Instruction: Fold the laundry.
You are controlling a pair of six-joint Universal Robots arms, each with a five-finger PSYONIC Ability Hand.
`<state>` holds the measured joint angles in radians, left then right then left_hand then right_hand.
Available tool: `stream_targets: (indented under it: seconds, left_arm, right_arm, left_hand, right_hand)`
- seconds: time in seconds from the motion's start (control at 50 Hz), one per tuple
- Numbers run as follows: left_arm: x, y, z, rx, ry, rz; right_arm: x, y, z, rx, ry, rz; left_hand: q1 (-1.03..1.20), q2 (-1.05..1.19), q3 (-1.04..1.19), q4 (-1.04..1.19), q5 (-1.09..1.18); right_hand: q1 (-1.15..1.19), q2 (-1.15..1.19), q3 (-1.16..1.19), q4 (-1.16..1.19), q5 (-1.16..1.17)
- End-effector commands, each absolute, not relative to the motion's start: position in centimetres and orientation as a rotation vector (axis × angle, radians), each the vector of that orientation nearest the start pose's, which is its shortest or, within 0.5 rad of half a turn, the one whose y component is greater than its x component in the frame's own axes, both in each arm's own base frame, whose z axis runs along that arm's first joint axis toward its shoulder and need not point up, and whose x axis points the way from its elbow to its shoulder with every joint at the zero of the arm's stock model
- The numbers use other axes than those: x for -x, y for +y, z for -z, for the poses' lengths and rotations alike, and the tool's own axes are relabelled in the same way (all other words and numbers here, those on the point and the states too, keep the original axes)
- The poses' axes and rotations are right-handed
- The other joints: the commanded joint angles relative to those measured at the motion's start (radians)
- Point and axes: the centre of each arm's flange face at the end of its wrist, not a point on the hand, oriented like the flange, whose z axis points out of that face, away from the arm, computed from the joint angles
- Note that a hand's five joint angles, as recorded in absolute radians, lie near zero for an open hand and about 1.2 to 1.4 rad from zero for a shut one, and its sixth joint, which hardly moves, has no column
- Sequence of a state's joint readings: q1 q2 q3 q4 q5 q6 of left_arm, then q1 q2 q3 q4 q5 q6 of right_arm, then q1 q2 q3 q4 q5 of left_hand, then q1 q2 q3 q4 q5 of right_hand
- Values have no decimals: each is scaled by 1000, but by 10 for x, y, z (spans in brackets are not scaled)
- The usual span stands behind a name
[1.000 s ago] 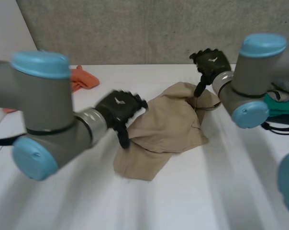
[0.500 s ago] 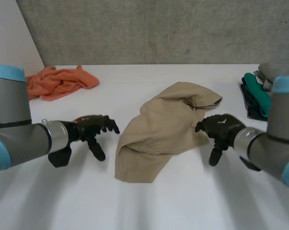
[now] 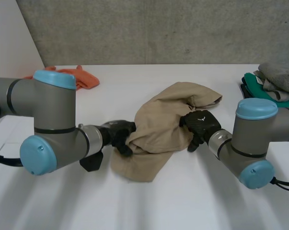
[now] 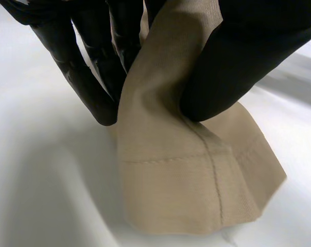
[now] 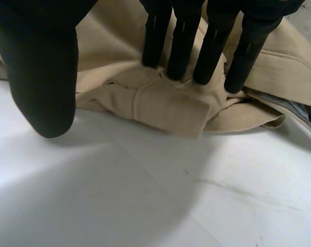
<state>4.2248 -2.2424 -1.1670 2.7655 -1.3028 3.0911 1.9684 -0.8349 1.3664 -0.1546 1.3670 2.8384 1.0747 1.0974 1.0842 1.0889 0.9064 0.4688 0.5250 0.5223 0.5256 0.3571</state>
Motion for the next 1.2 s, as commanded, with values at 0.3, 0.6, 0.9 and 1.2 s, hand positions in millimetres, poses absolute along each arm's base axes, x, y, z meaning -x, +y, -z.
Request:
stream_targets:
  seconds: [0.3,0.6,0.9,1.2]
  left_arm:
    - [289,-255,-317,-944,2769,2039]
    - [274,-206,-393,-1374,1937,2034]
    - [324,-292,-377,-1221,1504,2164]
    - [313,-290,-480,-710,1066,2571]
  right_arm:
    - [-272,-321,-213,883,2135,1893]
    - [-224,-269,-367,1155,2201,1848]
    - [-284,-331,-350,1252,2005,2228]
    - [-315,-342,-447,758,1046,2950]
  left_hand:
    - [322,299,312,307,315]
    - [322,299,312,307,315]
    - [322,299,312,307,315]
    - [322,299,312,307,315]
  right_hand:
    - [928,871,874,871,865]
    - [928,871,874,871,865]
    - [928,871,874,871,865]
    - [928,871,874,871,865]
